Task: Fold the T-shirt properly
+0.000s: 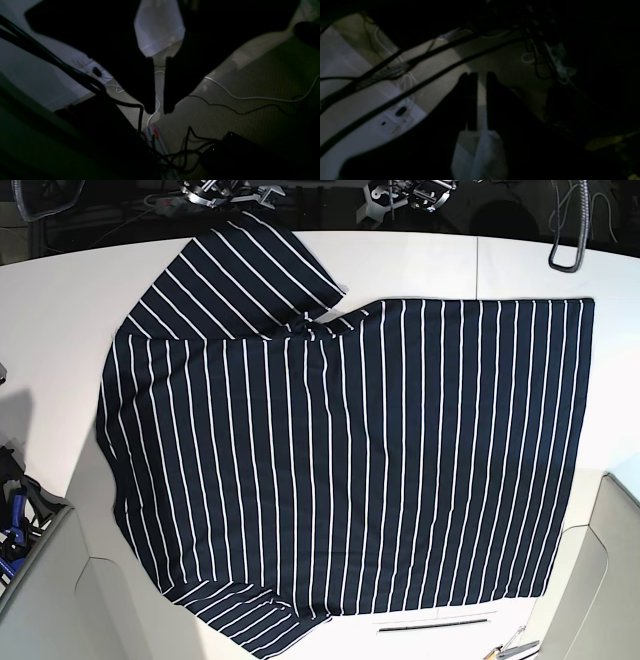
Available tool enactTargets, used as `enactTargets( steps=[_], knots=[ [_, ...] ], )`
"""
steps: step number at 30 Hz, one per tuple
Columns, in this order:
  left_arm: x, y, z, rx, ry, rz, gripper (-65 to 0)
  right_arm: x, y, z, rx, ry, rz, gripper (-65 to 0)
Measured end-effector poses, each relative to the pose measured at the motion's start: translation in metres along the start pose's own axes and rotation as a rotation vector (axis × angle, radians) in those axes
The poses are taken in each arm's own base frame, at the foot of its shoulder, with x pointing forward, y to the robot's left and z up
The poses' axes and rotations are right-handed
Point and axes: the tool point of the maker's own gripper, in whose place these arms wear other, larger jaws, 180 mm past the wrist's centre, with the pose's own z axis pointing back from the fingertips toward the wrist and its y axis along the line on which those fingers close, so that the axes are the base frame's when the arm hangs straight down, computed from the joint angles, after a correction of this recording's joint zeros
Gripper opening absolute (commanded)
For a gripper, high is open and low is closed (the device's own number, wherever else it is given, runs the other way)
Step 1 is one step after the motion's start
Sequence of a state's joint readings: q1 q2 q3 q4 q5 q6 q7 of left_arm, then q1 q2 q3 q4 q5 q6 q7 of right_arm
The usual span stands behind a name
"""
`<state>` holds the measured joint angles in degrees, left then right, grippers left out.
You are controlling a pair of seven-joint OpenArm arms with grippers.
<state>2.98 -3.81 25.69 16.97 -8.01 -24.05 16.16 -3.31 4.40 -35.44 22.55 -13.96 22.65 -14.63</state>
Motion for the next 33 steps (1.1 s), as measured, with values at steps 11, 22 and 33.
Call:
enactTargets(
  steps=[11,22,33],
  knots=[
    [-0.031,-0.022,-0.003,-0.093,0.045,-0.004,-57.7,-0.002,0.004,-0.001,0.006,0.004,-0.001,-59.5],
    [-0.061,0.005,0.009,-0.059,0.004,0.031,-57.7,-0.036,0.030,-0.006,0.040,0.032,-0.005,-59.5],
    [-0.098,0.022,0.038,-0.019,-0.085,0.131,-57.7,-0.074,0.056,0.008,0.054,-0.004,-0.010,-59.5]
  ],
)
